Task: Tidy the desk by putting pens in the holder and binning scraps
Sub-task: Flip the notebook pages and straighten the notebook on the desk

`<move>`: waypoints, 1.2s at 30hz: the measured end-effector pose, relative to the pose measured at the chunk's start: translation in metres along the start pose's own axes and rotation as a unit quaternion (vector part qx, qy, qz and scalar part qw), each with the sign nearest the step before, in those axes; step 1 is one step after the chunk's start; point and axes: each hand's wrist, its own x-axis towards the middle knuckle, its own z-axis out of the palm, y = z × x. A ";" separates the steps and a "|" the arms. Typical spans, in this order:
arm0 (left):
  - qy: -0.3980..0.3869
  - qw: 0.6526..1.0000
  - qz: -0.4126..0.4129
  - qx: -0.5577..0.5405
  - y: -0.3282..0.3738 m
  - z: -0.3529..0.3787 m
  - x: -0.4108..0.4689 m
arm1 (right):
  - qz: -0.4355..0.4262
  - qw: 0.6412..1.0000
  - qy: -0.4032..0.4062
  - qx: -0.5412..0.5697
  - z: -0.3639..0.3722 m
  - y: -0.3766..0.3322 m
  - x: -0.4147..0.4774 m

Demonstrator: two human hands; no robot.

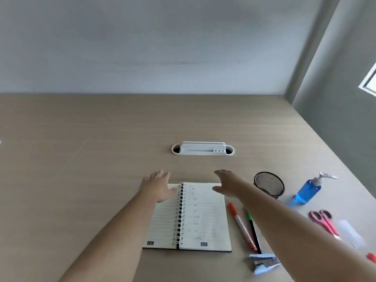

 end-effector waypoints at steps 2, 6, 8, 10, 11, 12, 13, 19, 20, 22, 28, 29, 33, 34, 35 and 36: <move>-0.027 1.000 0.009 -0.006 -0.001 0.014 0.007 | 0.010 1.000 -0.015 -0.005 0.011 -0.001 0.008; -0.107 0.992 -0.022 -0.056 0.003 0.043 0.011 | 0.014 0.999 -0.049 -0.014 0.029 -0.002 0.014; -0.124 0.991 -0.030 -0.047 0.005 0.053 0.014 | 0.011 0.998 -0.060 -0.016 0.033 0.000 0.018; -0.111 0.993 -0.028 -0.027 0.007 0.061 0.015 | 0.011 0.997 -0.077 -0.031 0.039 0.002 0.020; -0.102 0.994 -0.028 -0.021 0.008 0.063 0.014 | 0.014 0.996 -0.081 -0.043 0.041 0.003 0.021; -0.099 0.994 -0.028 -0.018 0.009 0.064 0.014 | 0.016 0.995 -0.081 -0.060 0.042 0.003 0.022; -0.097 0.995 -0.028 -0.016 0.009 0.064 0.014 | 0.018 0.993 -0.082 -0.081 0.041 0.001 0.024; -0.094 0.995 -0.026 -0.015 0.007 0.063 0.013 | 0.044 0.980 -0.121 -0.151 0.035 -0.009 0.034; -0.095 0.995 -0.027 -0.014 0.007 0.063 0.013 | 0.047 0.980 -0.121 -0.152 0.035 -0.010 0.034; -0.097 0.995 -0.028 -0.010 0.008 0.063 0.013 | 0.047 0.981 -0.112 -0.152 0.037 -0.009 0.032; -0.115 0.993 -0.033 -0.007 0.014 0.060 0.014 | 0.036 0.987 -0.085 -0.129 0.039 -0.003 0.026; -0.115 0.993 -0.033 -0.006 0.014 0.059 0.013 | 0.031 0.988 -0.077 -0.127 0.040 -0.002 0.026; -0.112 0.993 -0.034 -0.004 0.013 0.060 0.014 | 0.025 0.992 -0.039 -0.117 0.040 0.000 0.026; -0.112 0.993 -0.035 -0.003 0.013 0.060 0.014 | 0.027 0.992 -0.037 -0.113 0.040 0.000 0.027; -0.113 0.993 -0.035 -0.003 0.014 0.060 0.013 | 0.029 0.993 -0.037 -0.111 0.040 0.000 0.027; -0.114 0.993 -0.036 -0.003 0.014 0.060 0.013 | 0.029 0.993 -0.038 -0.110 0.040 0.000 0.028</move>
